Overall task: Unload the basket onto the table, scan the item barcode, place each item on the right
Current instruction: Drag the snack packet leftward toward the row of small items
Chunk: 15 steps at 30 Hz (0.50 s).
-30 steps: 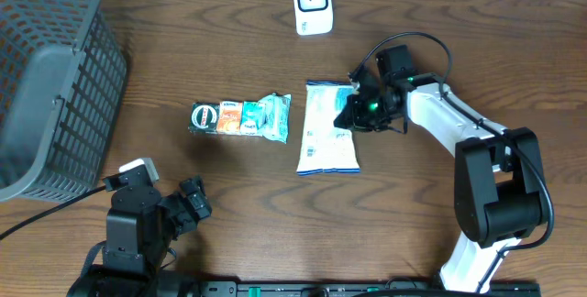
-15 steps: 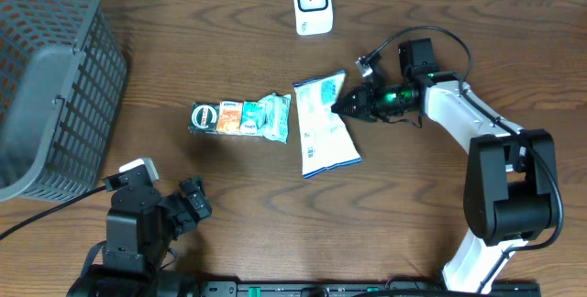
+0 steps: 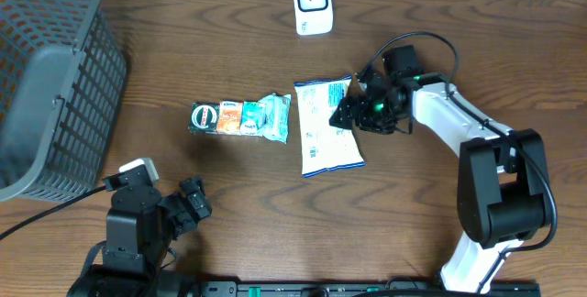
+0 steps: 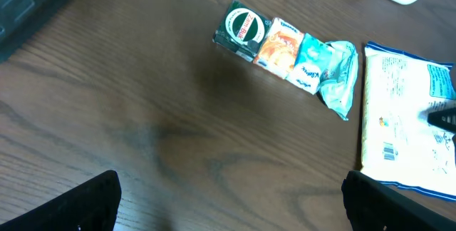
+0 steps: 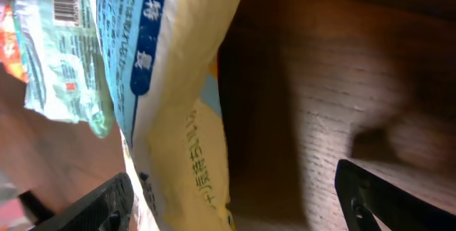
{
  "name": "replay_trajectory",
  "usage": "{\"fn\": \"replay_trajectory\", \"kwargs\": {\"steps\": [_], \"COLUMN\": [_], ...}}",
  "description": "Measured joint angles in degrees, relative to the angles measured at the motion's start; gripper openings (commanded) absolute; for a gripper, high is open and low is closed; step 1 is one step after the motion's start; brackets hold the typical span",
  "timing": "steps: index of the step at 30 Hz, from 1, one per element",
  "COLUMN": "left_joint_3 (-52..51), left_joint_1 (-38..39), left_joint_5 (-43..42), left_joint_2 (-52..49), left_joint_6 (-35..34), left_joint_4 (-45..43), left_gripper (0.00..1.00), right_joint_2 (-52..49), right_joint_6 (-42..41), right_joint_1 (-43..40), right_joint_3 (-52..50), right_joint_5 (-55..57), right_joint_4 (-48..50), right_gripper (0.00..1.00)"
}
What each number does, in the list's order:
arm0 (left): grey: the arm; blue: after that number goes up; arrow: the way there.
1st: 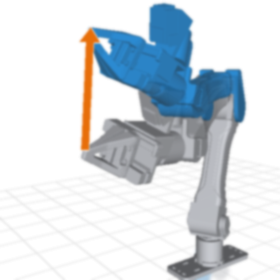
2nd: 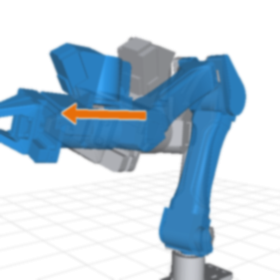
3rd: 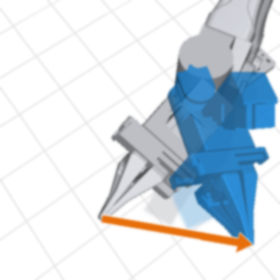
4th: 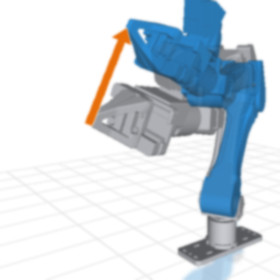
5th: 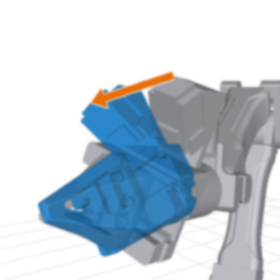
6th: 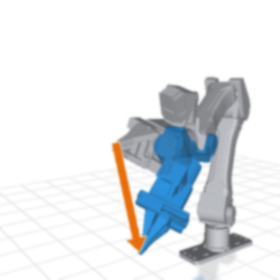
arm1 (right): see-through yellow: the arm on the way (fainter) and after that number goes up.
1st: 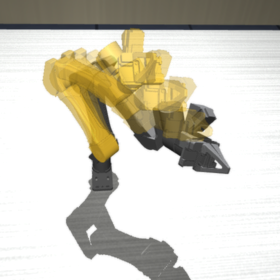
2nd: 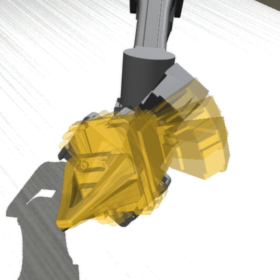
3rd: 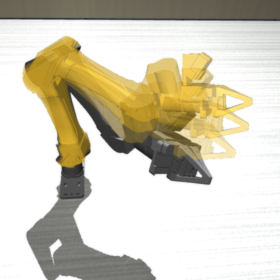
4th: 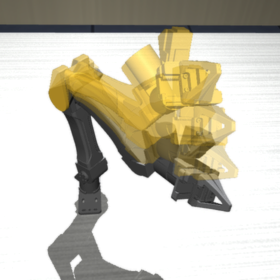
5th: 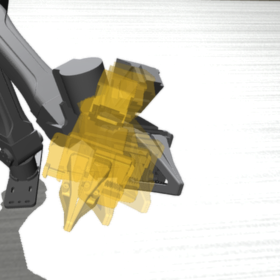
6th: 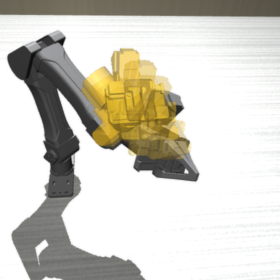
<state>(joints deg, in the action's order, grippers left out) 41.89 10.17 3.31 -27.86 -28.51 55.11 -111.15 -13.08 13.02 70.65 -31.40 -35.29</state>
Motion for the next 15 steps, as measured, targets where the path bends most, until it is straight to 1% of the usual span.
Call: {"fn": "replay_trajectory", "kwargs": {"steps": [4,12,14,15], "left_joint_3": [0.0,0.0,0.0,0.0], "left_joint_1": [0.0,0.0,0.0,0.0], "left_joint_5": [0.0,0.0,0.0,0.0], "left_joint_2": [0.0,0.0,0.0,0.0], "left_joint_6": [0.02,0.02,0.02,0.02], "left_joint_4": [0.0,0.0,0.0,0.0], "left_gripper": [0.98,0.97,0.98,0.98], "right_joint_2": [0.0,0.0,0.0,-0.02], "right_joint_6": [-1.2,-5.6,-6.29,-6.43], "right_joint_1": [1.46,4.87,5.31,5.62], "right_joint_3": [-0.31,-3.61,-3.93,-4.0], "right_joint_5": [1.49,2.6,2.54,2.54], "right_joint_4": [2.14,9.31,10.47,10.73], "right_gripper": [0.86,0.8,0.72,0.64]}}
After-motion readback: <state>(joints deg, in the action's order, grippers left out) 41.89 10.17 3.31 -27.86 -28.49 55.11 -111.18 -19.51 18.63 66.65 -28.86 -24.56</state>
